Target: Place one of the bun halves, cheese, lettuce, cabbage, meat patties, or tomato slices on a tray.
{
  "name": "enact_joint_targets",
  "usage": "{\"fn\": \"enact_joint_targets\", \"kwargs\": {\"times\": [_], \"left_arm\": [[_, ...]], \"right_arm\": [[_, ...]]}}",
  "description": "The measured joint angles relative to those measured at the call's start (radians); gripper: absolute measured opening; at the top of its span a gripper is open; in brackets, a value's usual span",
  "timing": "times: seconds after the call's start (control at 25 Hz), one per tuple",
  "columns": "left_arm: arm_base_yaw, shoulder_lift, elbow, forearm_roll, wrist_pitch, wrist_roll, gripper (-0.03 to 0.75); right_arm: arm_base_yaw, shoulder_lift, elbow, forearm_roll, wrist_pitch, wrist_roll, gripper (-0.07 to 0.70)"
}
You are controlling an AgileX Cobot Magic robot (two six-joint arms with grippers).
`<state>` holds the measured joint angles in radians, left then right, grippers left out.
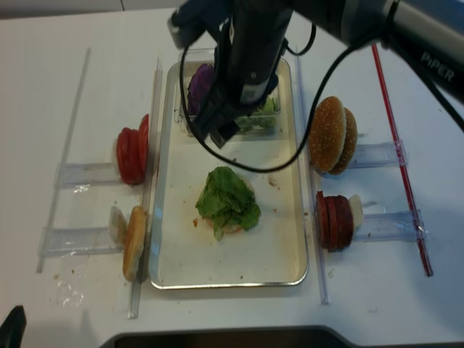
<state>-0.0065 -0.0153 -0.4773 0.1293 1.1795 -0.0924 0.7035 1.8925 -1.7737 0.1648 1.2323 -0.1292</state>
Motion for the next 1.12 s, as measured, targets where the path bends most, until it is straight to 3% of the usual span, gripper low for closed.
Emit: {"fn": "enact_joint_targets", "kwargs": {"times": [0.24,0.72,0.96,1.12], "left_arm": [[0.000,0.000,0.000,0.000,0.000,0.000,0.599],[0.000,0.000,0.000,0.000,0.000,0.000,0.599],[0.000,0.000,0.000,0.000,0.000,0.000,0.599],[0.000,0.000,0.000,0.000,0.000,0.000,0.599]], "right_arm": [[-0.110,-0.031,-0.018,0.096,0.006,-0.006,0.491],[-0.379,-0.147,-0.009,0.069,0.012,-0.019,0.491],[-0.491,-0.265,0.101,-0.045,0.014,-0.019,0.491],[-0.587,-0.362,0.195,-0.051,0.018,-0.019,0.491]]}}
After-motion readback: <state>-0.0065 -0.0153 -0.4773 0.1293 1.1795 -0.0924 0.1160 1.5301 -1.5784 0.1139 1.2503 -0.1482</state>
